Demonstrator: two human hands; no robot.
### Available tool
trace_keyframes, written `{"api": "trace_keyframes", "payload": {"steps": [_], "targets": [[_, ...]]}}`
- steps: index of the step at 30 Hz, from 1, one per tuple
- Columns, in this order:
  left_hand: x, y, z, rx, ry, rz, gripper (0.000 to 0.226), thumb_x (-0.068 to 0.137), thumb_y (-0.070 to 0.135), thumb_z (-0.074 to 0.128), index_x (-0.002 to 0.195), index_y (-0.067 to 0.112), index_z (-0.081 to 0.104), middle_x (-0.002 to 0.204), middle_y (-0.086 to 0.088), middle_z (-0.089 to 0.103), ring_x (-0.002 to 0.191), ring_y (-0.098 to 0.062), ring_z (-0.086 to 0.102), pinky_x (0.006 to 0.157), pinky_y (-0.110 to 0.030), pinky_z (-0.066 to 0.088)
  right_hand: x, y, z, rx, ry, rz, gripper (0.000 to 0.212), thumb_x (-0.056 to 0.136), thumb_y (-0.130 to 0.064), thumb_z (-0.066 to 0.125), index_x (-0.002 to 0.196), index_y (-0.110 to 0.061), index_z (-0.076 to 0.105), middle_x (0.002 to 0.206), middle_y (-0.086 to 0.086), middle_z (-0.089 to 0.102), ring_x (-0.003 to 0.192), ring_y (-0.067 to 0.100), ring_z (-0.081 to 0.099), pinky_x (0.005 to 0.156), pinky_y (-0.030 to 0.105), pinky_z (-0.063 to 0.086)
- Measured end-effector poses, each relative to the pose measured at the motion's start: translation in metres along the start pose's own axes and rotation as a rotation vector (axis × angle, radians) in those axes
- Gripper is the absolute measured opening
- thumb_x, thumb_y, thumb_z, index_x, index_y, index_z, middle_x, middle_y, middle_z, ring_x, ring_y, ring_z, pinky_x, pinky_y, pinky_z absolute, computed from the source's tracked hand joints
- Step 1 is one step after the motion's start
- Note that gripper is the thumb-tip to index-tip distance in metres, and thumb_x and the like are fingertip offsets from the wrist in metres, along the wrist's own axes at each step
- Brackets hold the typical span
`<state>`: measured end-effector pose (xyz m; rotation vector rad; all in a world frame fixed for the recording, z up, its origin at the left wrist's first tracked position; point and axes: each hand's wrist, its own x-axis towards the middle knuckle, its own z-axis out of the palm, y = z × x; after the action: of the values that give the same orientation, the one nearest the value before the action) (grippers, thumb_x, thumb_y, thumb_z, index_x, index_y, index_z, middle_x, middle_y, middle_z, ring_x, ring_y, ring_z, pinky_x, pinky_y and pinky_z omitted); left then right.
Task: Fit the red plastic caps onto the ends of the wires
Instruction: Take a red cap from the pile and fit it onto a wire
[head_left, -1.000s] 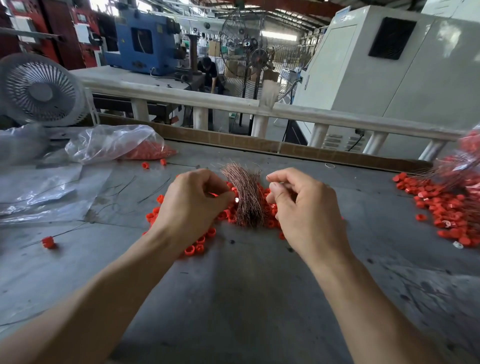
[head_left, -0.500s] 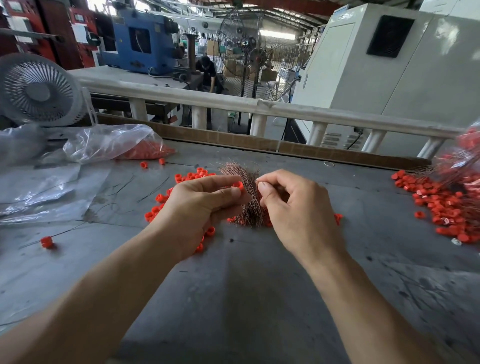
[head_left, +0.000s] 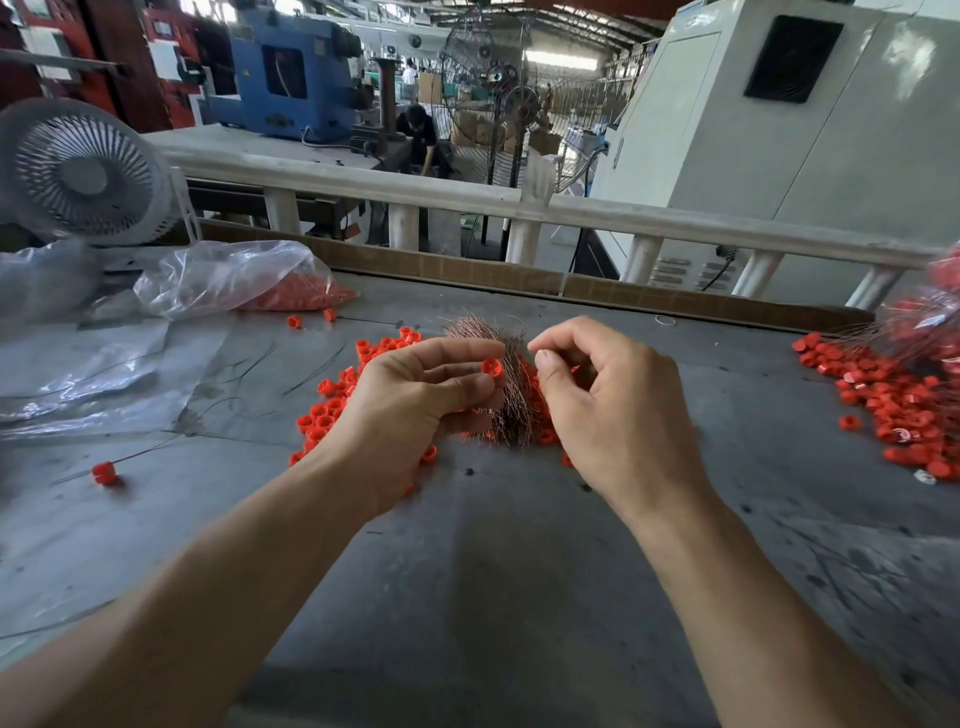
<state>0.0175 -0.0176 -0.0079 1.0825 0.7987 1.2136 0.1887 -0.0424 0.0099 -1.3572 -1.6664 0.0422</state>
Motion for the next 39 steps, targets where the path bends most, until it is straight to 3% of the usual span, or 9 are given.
{"api": "trace_keyframes", "payload": {"steps": [8,12,17,21,24,27,31,36,39], "targets": [[-0.0012,0.0006,0.0024,0.002,0.001,0.0,0.029,0.086,-0.008,0.066,0.089,0.017,0.082,0.095,-0.013,0.072,0.076,-0.015,0.071,0.067,-0.026,0.061,-0.0005,0.0012,0.0007,0.023,-0.028,-0.008,0.007,0.092,-0.025,0.068,0.088,-0.029,0.073,0.069,-0.016,0.067,0.064,0.008,0.064,0.057,0.037,0.056],[-0.0005,-0.0008,0.0027,0.012,0.014,0.01,0.024,0.084,-0.005,0.069,0.096,0.013,0.078,0.097,-0.015,0.072,0.077,-0.015,0.07,0.068,-0.026,0.06,-0.0004,0.0016,0.002,0.016,-0.03,-0.019,0.006,0.09,-0.026,0.07,0.086,-0.03,0.073,0.067,-0.018,0.066,0.067,0.003,0.063,0.06,0.026,0.05],[0.0022,-0.0036,0.0026,0.032,0.039,0.061,0.029,0.078,0.001,0.073,0.107,0.002,0.071,0.09,-0.013,0.072,0.074,-0.017,0.071,0.067,-0.027,0.061,-0.0036,0.0002,0.0059,0.002,-0.057,-0.04,0.007,0.09,-0.03,0.072,0.084,-0.031,0.073,0.058,-0.02,0.058,0.06,0.003,0.058,0.053,0.014,0.037],[0.0027,-0.0055,0.0021,-0.007,0.018,0.057,0.042,0.07,0.007,0.075,0.111,-0.002,0.068,0.094,-0.018,0.076,0.081,-0.022,0.075,0.075,-0.03,0.064,-0.0054,-0.0015,0.0079,0.015,-0.044,-0.045,0.006,0.091,-0.03,0.073,0.085,-0.03,0.074,0.064,-0.016,0.065,0.064,0.005,0.063,0.056,0.022,0.048],[0.003,-0.0057,0.0012,-0.022,0.006,0.053,0.032,0.077,0.003,0.072,0.109,-0.002,0.069,0.095,-0.02,0.077,0.083,-0.025,0.076,0.076,-0.032,0.064,-0.0043,-0.0001,0.0079,0.023,-0.024,-0.03,0.006,0.091,-0.031,0.073,0.086,-0.03,0.074,0.065,-0.015,0.067,0.064,0.007,0.063,0.058,0.028,0.051],[0.0036,-0.0065,0.0005,-0.007,0.017,0.069,0.021,0.085,-0.003,0.068,0.105,0.002,0.071,0.089,-0.015,0.077,0.08,-0.022,0.075,0.071,-0.029,0.063,-0.0038,0.0011,0.008,0.025,-0.019,-0.036,0.006,0.091,-0.03,0.073,0.085,-0.03,0.074,0.066,-0.016,0.067,0.064,0.006,0.063,0.058,0.027,0.049],[0.0026,-0.0063,0.0005,0.039,-0.003,0.087,0.026,0.088,-0.005,0.067,0.108,0.009,0.075,0.09,-0.014,0.077,0.079,-0.019,0.074,0.073,-0.028,0.062,-0.0042,0.0014,0.008,0.027,-0.024,-0.05,0.007,0.092,-0.028,0.074,0.085,-0.029,0.075,0.067,-0.016,0.068,0.066,0.004,0.064,0.058,0.021,0.048],[0.0017,-0.0058,0.0025,0.041,0.035,0.087,0.02,0.085,-0.004,0.07,0.102,0.006,0.074,0.083,-0.008,0.076,0.072,-0.015,0.071,0.069,-0.026,0.062,-0.0045,0.001,0.008,0.012,-0.022,-0.05,0.009,0.091,-0.029,0.074,0.083,-0.029,0.074,0.064,-0.018,0.065,0.064,0.003,0.063,0.055,0.013,0.041],[0.0014,-0.0061,0.0032,0.037,0.039,0.098,0.02,0.085,-0.007,0.069,0.102,0.004,0.072,0.082,-0.008,0.074,0.071,-0.016,0.069,0.071,-0.028,0.063,-0.0052,0.0005,0.0088,-0.001,-0.029,-0.047,0.01,0.09,-0.03,0.074,0.081,-0.029,0.074,0.062,-0.018,0.063,0.062,0.004,0.061,0.054,0.017,0.041]]}}
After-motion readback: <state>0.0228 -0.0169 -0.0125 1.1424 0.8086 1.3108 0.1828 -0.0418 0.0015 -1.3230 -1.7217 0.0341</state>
